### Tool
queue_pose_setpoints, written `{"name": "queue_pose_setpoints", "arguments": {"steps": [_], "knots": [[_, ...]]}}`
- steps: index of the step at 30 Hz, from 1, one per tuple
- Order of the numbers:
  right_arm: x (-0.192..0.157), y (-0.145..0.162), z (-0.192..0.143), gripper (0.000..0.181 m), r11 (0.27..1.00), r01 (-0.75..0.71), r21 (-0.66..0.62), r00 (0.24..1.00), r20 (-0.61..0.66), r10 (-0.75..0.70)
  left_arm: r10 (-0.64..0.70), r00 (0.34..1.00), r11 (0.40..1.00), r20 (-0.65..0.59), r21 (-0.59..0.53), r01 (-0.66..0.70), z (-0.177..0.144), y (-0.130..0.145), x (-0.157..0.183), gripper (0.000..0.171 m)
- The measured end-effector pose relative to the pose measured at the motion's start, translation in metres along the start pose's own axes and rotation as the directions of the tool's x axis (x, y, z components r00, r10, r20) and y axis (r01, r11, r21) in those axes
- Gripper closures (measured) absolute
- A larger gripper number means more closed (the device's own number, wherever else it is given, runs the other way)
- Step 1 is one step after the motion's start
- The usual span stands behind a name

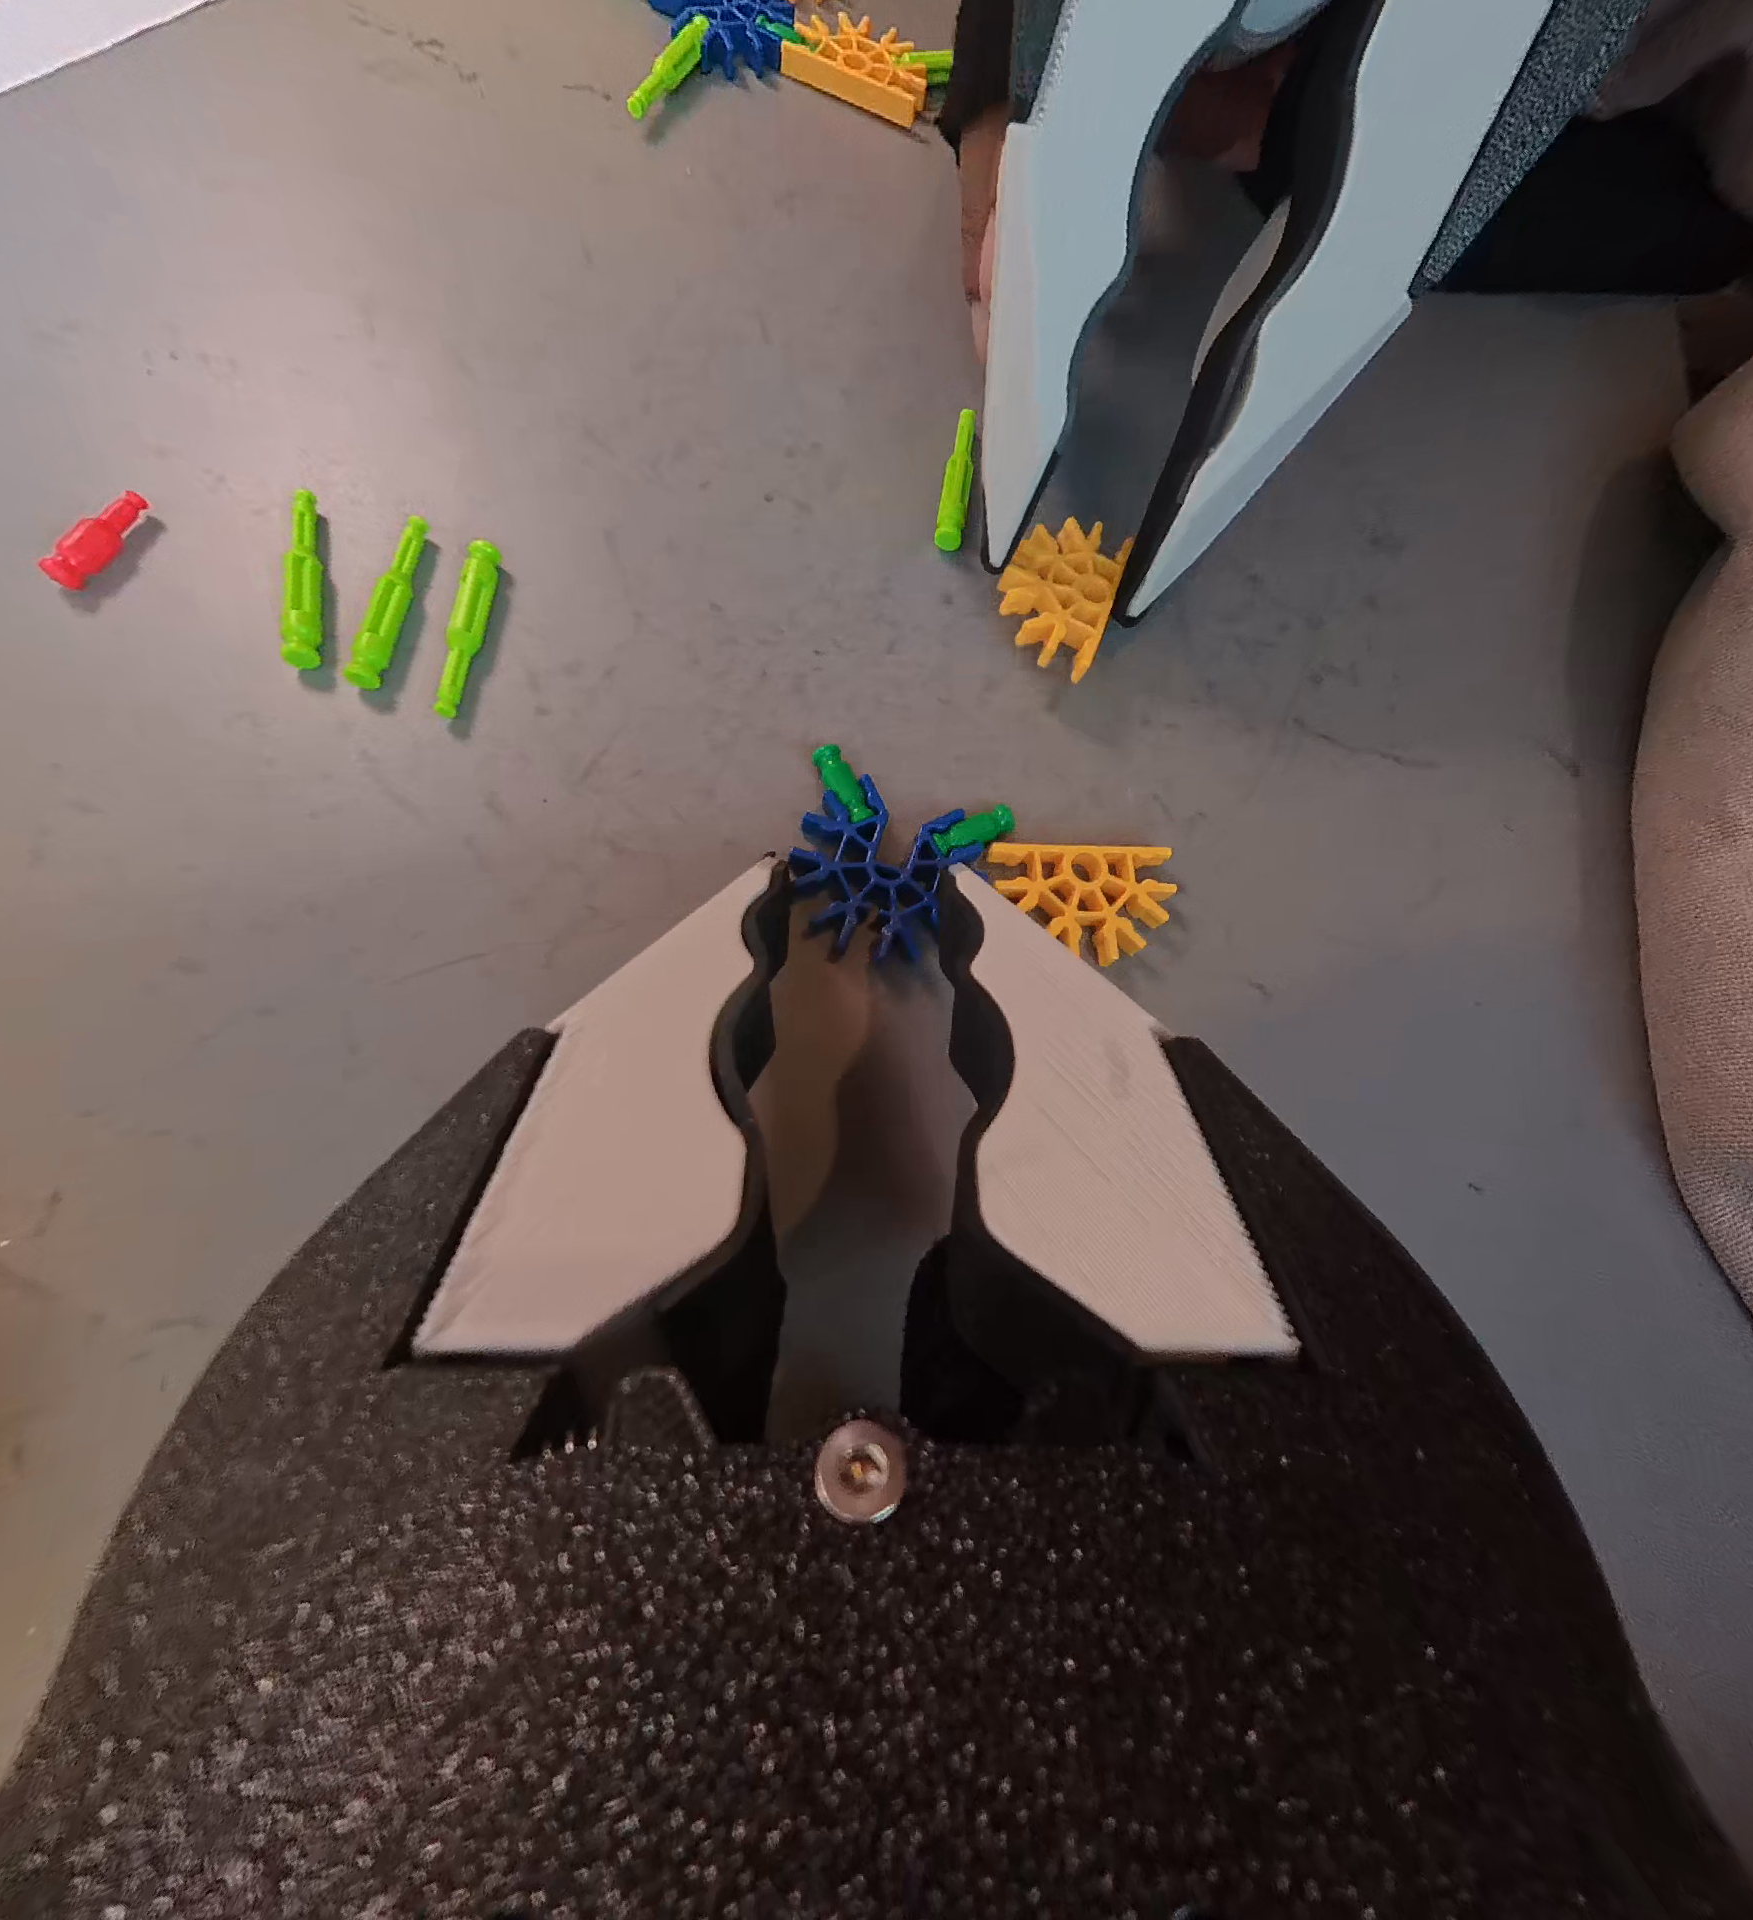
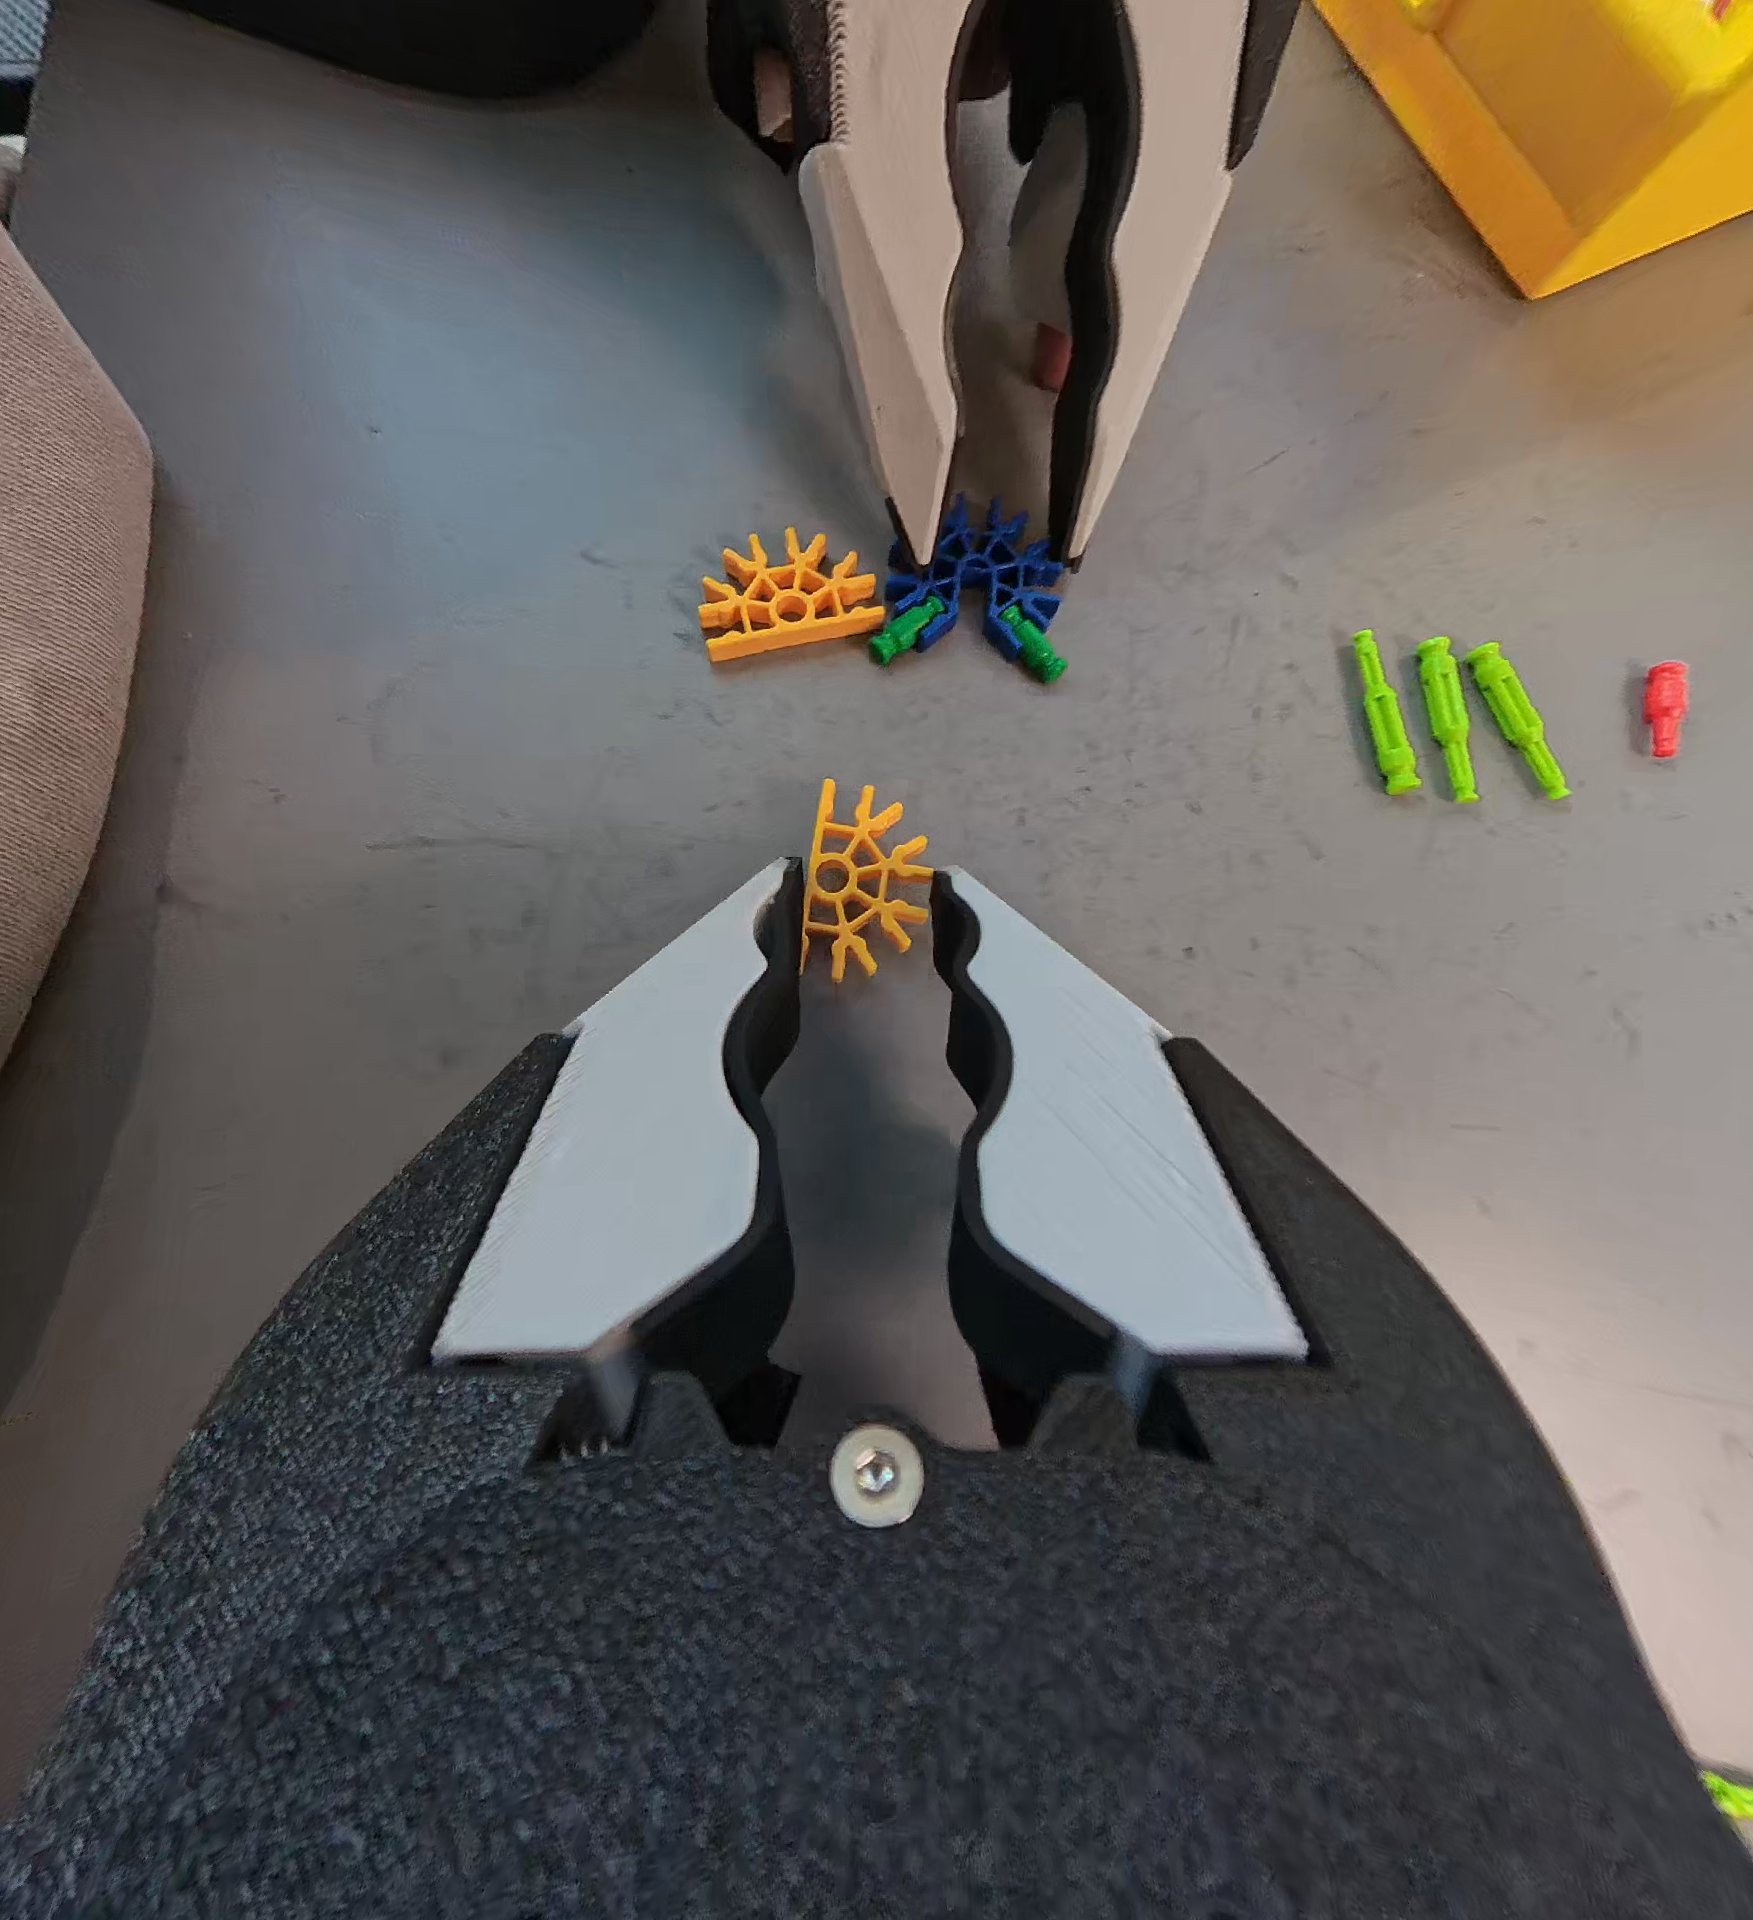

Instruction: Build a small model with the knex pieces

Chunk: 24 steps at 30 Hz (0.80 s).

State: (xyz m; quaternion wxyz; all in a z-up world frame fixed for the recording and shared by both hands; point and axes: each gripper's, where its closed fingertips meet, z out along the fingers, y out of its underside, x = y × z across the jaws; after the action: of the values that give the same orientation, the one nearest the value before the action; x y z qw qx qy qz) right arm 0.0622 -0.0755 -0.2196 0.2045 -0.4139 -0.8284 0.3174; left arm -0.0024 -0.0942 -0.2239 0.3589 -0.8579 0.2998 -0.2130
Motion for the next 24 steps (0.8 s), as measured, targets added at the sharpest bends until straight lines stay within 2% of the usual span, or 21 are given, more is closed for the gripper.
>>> {"name": "queue_pose_setpoints", "arguments": {"steps": [3,6,9,12,17,21,24], "knots": [[0.009,-0.007,-0.005,0.159,0.998,-0.014,0.055,0.999,-0.046,0.017,0.012,1.0,1.0,0.01,0.005,-0.012,0.0,-0.002,0.0,0.143],[0.018,-0.015,-0.012,0.159,0.993,-0.013,0.118,0.995,-0.095,0.024,-0.029,1.0,0.996,-0.01,0.087,0.03,-0.009,-0.015,0.0,0.142],[0.021,-0.027,-0.018,0.159,0.981,0.009,0.194,0.992,-0.125,0.015,-0.111,0.991,0.971,-0.074,0.202,0.124,-0.019,-0.037,0.003,0.142],[0.02,-0.042,-0.024,0.159,0.962,0.038,0.271,0.99,-0.144,0.001,-0.241,0.949,0.914,-0.204,0.28,0.293,-0.018,-0.056,0.012,0.142],[0.024,-0.053,-0.031,0.16,0.94,0.126,0.317,0.969,-0.24,-0.049,-0.409,0.826,0.804,-0.387,0.275,0.527,-0.012,-0.07,0.021,0.14],[0.028,-0.055,-0.032,0.16,0.936,0.176,0.303,0.951,-0.297,-0.083,-0.435,0.777,0.763,-0.455,0.272,0.586,-0.015,-0.075,0.025,0.143],[0.03,-0.052,-0.03,0.16,0.939,0.206,0.275,0.939,-0.326,-0.11,-0.44,0.769,0.758,-0.464,0.268,0.595,-0.015,-0.076,0.026,0.146]]}}
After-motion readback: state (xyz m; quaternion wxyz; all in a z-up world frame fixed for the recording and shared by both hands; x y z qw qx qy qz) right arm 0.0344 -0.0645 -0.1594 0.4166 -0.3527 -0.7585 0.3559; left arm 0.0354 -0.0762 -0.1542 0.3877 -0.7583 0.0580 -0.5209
